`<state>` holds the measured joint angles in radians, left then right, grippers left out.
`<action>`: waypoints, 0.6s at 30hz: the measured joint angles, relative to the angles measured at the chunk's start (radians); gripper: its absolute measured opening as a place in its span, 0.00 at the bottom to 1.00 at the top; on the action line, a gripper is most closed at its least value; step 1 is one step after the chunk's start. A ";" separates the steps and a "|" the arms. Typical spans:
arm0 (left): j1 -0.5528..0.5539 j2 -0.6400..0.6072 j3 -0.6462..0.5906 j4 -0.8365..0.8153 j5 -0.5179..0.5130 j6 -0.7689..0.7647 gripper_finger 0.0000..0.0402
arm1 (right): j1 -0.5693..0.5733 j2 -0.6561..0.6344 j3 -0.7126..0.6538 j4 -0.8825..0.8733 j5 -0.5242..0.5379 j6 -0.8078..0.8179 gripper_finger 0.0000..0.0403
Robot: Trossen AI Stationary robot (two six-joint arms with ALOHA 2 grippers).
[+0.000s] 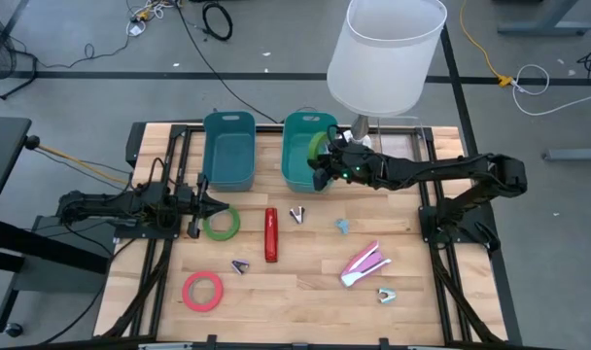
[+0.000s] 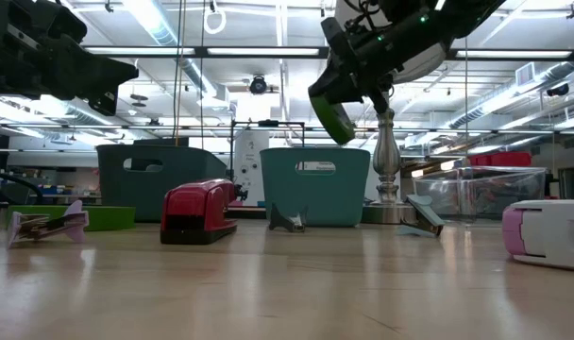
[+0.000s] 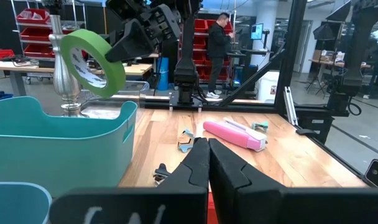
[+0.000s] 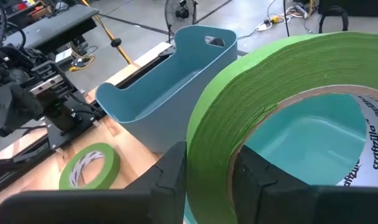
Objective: Pick and place Stapler, Stapler remover, tape
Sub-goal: Put the green tape into the green bin
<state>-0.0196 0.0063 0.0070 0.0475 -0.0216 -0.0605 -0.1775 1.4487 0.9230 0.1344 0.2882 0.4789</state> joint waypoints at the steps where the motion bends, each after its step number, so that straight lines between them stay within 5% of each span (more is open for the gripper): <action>1: 0.000 0.000 0.000 0.000 0.000 0.000 0.01 | -0.001 0.000 0.000 0.000 0.000 0.000 0.22; 18: 0.000 0.000 0.000 0.000 0.000 0.000 0.01 | -0.001 0.000 0.000 -0.010 -0.001 0.000 0.22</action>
<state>-0.0198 0.0063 0.0067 0.0475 -0.0216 -0.0606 -0.1783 1.4487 0.9230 0.1246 0.2874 0.4793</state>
